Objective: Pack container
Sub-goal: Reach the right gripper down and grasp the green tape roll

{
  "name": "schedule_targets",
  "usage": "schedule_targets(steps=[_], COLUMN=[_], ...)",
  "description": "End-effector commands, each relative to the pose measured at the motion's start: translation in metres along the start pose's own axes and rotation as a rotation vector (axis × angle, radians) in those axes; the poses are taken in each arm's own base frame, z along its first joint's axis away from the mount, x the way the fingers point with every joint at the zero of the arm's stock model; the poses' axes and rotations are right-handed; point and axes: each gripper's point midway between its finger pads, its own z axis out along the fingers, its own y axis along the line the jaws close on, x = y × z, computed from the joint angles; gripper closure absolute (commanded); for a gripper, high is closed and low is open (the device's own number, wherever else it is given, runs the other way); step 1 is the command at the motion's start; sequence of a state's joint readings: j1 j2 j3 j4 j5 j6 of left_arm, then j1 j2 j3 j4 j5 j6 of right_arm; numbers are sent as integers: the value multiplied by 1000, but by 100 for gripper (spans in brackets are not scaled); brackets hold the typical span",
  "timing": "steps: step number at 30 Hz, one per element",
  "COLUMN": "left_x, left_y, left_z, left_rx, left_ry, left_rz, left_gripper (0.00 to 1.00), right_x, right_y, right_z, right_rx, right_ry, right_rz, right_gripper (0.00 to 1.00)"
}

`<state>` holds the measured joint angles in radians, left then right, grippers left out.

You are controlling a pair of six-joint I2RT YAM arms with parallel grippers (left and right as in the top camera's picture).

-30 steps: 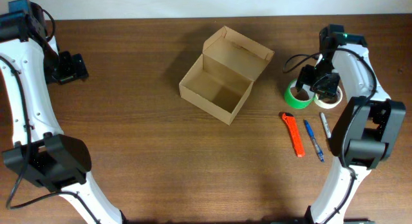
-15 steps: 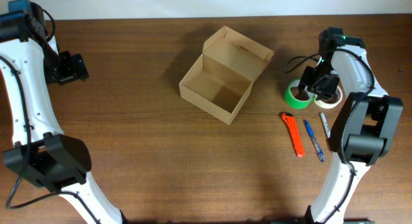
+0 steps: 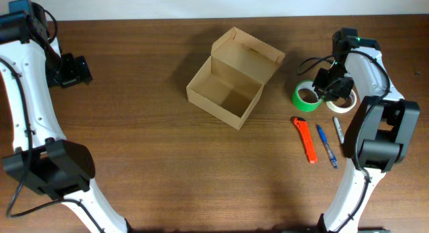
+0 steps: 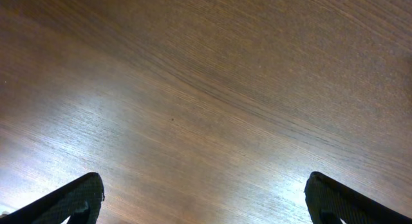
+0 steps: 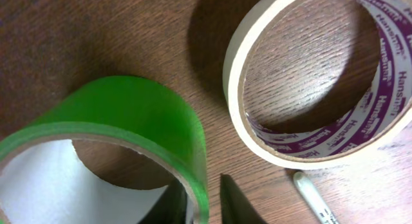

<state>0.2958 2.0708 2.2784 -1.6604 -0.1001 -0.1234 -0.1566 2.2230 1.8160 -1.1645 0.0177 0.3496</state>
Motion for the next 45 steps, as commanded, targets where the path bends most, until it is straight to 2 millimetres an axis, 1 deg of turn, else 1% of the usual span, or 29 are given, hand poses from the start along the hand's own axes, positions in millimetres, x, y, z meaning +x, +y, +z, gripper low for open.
schedule_targets(steps=[1,2,3,7,8,10,12,17,21,24,28,35,38,40,42,45], left_x=[1,1,1,1,1,1,1,1,1,1,1,1,1,1,1,1], left_y=[-2,-2,-2,-2,-2,-2,-2,-2,-2,-2,-2,-2,-2,-2,-2,-2], left_z=[3,3,3,3,3,3,3,3,3,3,3,3,3,3,3,3], left_rx=[9,9,9,9,9,9,9,9,9,9,9,9,9,9,9,9], left_ry=[10,10,10,10,10,10,10,10,10,10,10,10,10,10,10,10], left_rz=[6,6,6,6,6,6,6,6,6,6,6,6,6,6,6,6], left_gripper=[0,0,0,0,0,0,0,0,0,0,0,0,0,0,0,0], right_x=[-7,-7,-7,-7,-8,-8,-9,-11,-6,-1,3,4,1,-6,-13,-23], right_y=[-3,-3,-4,-6,-6,-7,-7,-6,-7,-9,-10,-8,-2,1,6,12], right_z=[0,0,0,0,0,0,0,1,9,19,25,22,9,-10,-37,-90], right_rx=[16,17,22,36,38,40,39,37,42,50,56,44,10,-5,-40,-83], right_ry=[-18,-18,-19,-23,-24,-27,-30,-38,-25,-1,17,24,3,-36,-92,-210], right_rz=[11,11,11,11,11,11,11,12,24,29,27,22,-15,-27,-50,-79], right_gripper=[66,61,59,59,61,72,78,78,77,82,96,96,96,96,96,96])
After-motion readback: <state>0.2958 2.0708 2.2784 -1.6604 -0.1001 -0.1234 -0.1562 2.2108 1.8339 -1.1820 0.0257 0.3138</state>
